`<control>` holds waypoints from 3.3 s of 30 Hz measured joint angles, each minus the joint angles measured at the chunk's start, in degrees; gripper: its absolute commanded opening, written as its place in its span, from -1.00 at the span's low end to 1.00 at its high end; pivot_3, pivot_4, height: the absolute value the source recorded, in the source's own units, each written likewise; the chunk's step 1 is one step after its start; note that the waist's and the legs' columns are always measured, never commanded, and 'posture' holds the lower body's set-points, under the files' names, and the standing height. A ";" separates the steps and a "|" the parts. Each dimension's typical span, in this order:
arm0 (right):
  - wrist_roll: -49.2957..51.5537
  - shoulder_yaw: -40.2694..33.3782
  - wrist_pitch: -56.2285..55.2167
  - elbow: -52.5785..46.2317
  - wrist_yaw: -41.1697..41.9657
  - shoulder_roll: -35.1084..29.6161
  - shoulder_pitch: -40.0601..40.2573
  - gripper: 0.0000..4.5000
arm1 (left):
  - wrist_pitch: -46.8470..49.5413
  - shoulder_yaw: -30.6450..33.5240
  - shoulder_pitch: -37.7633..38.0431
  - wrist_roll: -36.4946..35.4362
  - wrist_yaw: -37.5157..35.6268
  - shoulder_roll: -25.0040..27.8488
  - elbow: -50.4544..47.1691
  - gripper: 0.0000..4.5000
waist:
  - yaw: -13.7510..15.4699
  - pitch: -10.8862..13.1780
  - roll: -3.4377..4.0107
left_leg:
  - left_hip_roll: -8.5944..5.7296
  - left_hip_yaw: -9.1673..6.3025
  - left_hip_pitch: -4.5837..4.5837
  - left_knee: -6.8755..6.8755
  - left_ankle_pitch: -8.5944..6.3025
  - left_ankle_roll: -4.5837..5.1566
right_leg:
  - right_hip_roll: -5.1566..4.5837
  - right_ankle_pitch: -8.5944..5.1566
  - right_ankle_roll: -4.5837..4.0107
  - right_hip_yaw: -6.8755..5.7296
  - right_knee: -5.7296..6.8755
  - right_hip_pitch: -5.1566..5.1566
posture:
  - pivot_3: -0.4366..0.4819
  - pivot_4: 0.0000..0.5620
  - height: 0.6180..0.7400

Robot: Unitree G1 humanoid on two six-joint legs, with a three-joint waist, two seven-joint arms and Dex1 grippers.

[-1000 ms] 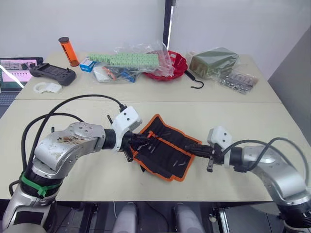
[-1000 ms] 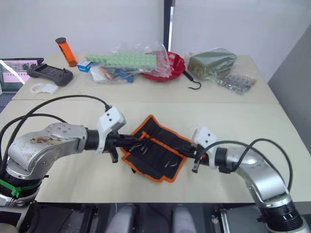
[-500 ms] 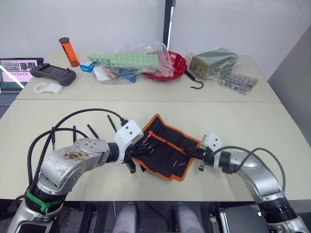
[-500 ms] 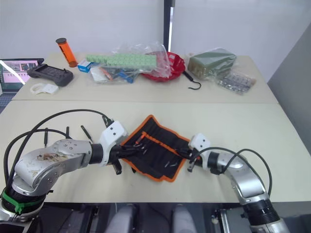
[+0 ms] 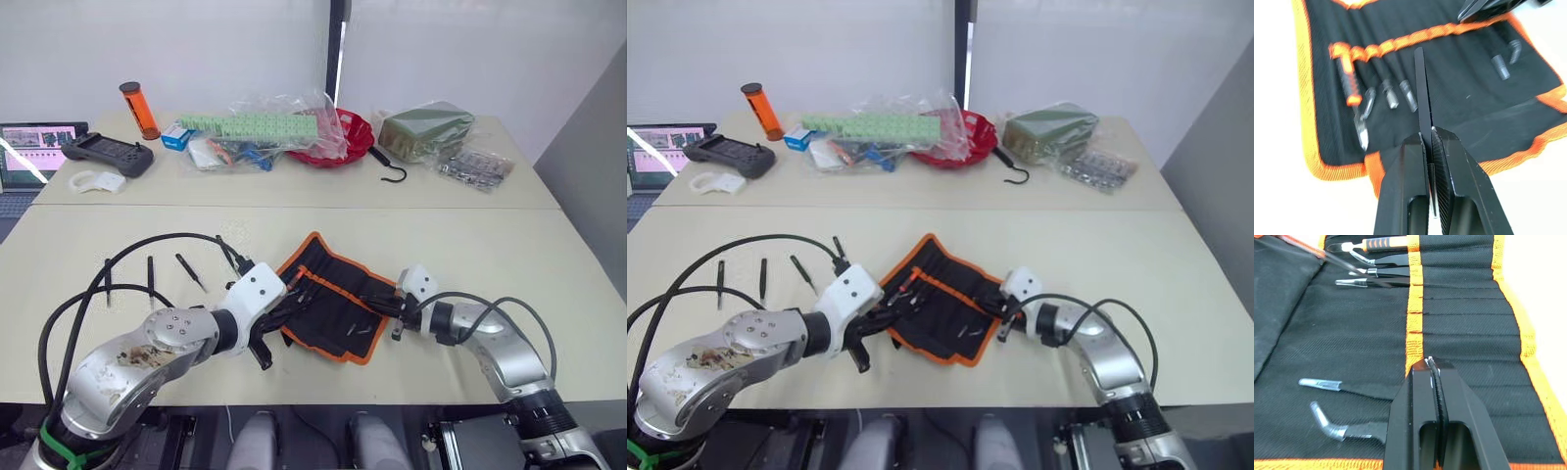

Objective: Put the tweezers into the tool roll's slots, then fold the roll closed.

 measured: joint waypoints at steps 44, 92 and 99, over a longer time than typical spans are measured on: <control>-1.72 0.71 0.51 -2.56 -1.03 -0.04 1.43 -0.99 | 1.47 -8.98 -5.71 7.60 7.24 -12.00 9.92 -1.00 | 0.89 -0.11 -0.13 | -0.06 0.00 -0.02 -0.02 -0.01 -0.01 | -0.04 -0.01 0.03 0.00 -0.12 0.02 | -0.05 -0.47 1.00; 0.62 -2.39 6.31 -8.96 -0.51 -3.42 5.42 -0.99 | -2.39 -15.98 -12.20 17.03 3.81 -15.74 18.89 -1.00 | 1.19 -0.10 -0.13 | -0.19 -0.02 -0.13 -0.08 0.00 -0.01 | -0.15 -0.11 0.33 -0.01 -0.33 0.04 | -0.05 -0.47 1.00; 0.62 -2.27 6.22 -8.94 -0.85 -3.33 5.50 -1.00 | 0.73 -12.86 -12.08 15.10 2.86 -17.36 18.22 -0.72 | 1.12 -0.10 -0.13 | -0.18 -0.03 -0.13 -0.08 0.00 -0.01 | -0.14 -0.11 0.34 -0.01 -0.33 0.03 | -0.05 -0.47 1.00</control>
